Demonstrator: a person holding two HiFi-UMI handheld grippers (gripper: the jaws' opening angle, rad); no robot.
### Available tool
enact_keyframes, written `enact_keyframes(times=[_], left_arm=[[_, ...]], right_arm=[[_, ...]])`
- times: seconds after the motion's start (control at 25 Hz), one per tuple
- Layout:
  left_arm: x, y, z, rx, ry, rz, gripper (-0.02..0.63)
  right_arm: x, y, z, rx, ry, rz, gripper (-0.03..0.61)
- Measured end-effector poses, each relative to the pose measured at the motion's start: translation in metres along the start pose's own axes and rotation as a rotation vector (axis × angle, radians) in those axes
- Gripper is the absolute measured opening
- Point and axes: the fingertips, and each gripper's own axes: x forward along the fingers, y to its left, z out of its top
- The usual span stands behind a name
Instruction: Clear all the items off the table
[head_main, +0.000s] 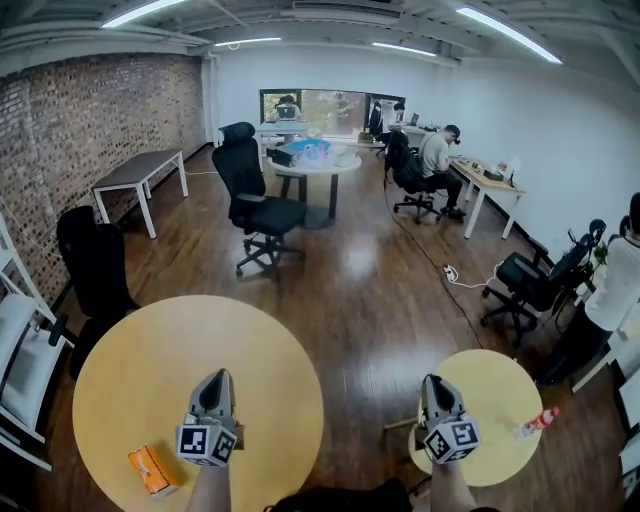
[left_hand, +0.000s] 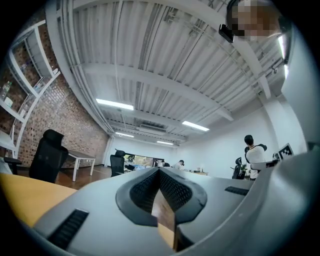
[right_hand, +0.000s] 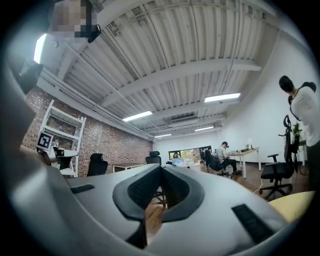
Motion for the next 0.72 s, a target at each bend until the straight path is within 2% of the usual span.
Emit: enact_keyframes(times=[0.12,0.36,0.56,0.72], left_arm=[[0.026,-0.037,-0.006,-0.006,-0.008,-0.03,0.0],[0.076,-0.141,-0.038,-0.003,0.012,-0.134,0.0],[0.124,-0.263,-0.074,-0.03,0.018,-0.249,0.0],[0.153,-0.37,-0.094,-0.068,0.012,-0.415,0.0]], right_arm=[[-0.007,-0.033,-0.002,0.008,-0.002,-0.009,0.005],[-0.03,-0.114,-0.002,-0.017,0.013,-0.045,0.005],[-0.099,-0.215,0.014,-0.02,-0.016,-0.173,0.005],[-0.174,-0.279,0.036,-0.059,-0.054,-0.327,0.005]])
